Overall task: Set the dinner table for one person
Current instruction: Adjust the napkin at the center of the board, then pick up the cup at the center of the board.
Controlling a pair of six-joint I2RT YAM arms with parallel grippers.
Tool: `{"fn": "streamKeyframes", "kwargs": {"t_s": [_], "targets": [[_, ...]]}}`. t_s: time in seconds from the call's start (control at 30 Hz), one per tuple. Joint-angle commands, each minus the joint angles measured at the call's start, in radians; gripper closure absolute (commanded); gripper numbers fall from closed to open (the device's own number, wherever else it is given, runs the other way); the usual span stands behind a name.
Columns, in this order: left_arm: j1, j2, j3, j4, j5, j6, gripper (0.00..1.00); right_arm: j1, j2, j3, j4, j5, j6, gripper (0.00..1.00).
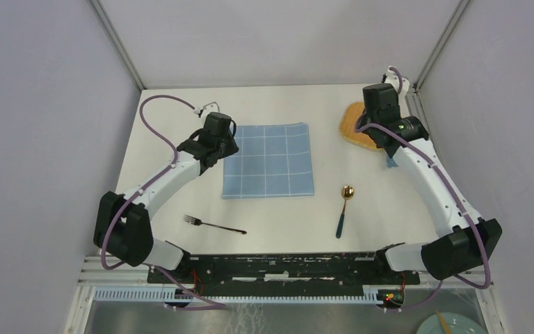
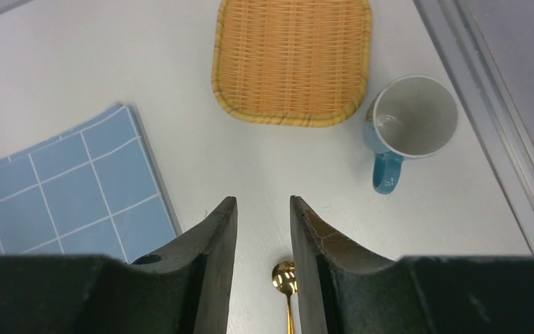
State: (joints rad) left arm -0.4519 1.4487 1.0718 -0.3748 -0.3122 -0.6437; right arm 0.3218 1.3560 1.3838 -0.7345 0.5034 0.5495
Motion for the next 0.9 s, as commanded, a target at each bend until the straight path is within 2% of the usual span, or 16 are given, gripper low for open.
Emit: {"fn": "streamKeyframes", "kwargs": {"t_s": [0.0,0.17,0.37,0.5,0.87], "targets": [[0.003,-0.047,-0.023,0.066,0.033,0.031,0.61,-0.054,-0.039,0.084,-0.080,0.049,0.018,0.60],[0.035,-0.047,-0.038,0.076,0.078,0.020,0.62,-0.102,-0.052,0.092,-0.160,0.091,0.033,0.61],[0.041,-0.060,-0.046,0.082,0.089,0.028,0.63,-0.183,-0.038,0.055,-0.224,0.067,0.042,0.63],[0.042,-0.064,-0.047,0.074,0.093,0.032,0.63,-0.219,-0.029,0.014,-0.232,0.069,0.057,0.69],[0.044,-0.067,-0.047,0.071,0.116,0.038,0.64,-0.402,0.008,-0.054,-0.239,0.009,0.067,0.69]]}}
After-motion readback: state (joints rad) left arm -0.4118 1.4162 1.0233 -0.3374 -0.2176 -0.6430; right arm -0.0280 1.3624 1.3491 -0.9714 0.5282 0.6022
